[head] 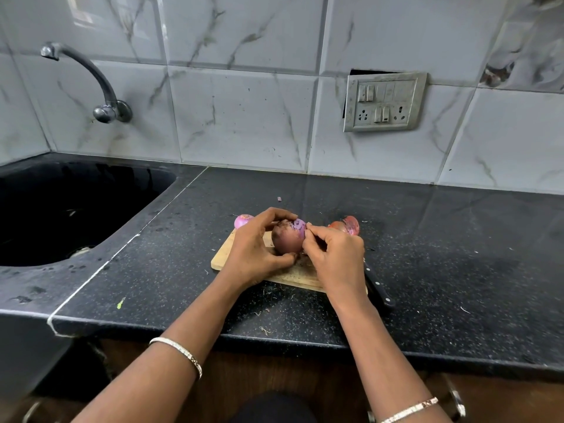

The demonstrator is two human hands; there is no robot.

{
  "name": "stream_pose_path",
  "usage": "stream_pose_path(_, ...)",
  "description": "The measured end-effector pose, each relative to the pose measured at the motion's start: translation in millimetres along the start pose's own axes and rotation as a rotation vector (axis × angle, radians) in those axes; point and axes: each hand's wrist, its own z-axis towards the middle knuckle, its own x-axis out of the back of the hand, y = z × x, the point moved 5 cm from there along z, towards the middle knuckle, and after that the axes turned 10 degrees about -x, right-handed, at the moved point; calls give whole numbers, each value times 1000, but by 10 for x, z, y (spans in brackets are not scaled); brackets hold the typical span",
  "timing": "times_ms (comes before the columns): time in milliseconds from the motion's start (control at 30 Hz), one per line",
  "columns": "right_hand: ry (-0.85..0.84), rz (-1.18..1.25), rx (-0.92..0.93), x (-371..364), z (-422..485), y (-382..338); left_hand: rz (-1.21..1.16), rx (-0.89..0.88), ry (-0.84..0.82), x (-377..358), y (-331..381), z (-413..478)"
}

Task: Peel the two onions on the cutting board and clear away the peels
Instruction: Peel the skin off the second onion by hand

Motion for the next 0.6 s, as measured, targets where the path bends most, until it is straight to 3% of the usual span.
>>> stream_pose_path(367, 101, 36, -85, 58, 33, 13, -127, 41, 21, -44, -13, -13)
stream_pose_path(600, 56, 149, -195, 85, 52, 46, -43, -4, 9, -26, 13, 12)
